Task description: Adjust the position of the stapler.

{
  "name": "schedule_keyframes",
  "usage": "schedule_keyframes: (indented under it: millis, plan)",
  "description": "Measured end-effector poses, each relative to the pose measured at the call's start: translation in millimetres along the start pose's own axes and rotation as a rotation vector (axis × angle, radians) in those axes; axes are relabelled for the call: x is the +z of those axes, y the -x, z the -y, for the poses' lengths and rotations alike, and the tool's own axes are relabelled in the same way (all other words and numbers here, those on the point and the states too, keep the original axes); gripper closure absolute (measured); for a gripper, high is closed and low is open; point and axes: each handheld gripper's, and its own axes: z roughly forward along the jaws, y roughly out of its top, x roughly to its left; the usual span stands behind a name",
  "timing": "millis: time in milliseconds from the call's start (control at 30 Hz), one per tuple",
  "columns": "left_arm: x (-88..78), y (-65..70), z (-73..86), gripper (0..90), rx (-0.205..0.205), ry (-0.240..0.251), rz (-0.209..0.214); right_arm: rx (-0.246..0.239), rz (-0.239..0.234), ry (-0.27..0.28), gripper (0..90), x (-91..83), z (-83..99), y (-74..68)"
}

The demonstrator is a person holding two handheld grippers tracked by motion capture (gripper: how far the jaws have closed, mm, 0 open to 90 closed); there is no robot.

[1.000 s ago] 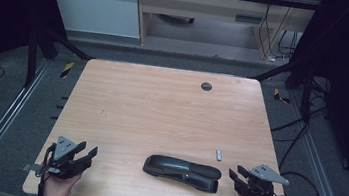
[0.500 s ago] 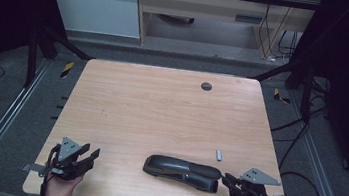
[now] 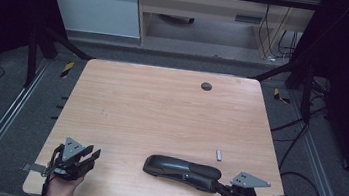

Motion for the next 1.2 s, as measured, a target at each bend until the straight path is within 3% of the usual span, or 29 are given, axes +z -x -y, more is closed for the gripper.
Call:
schedule_keyframes:
  millis: [167,733,933,1200]
  plan:
    - [0.7,0.5,0.1,70.7,0.007,-0.009,-0.017,-0.033,-0.022,-0.03,90.0,8.2,0.5,-4.6]
    - [0.2,-0.5,0.1,69.0,0.006,-0.002,-0.037,-0.051,-0.053,-0.108,90.0,18.0,3.4,-8.8]
    - [0.4,-0.5,0.1,69.6,0.009,-0.004,-0.032,-0.058,-0.038,-0.133,90.0,20.1,4.1,-7.3]
    - [0.8,0.2,0.1,70.7,0.011,-0.005,-0.026,-0.072,-0.013,-0.122,90.0,19.0,4.2,-5.3]
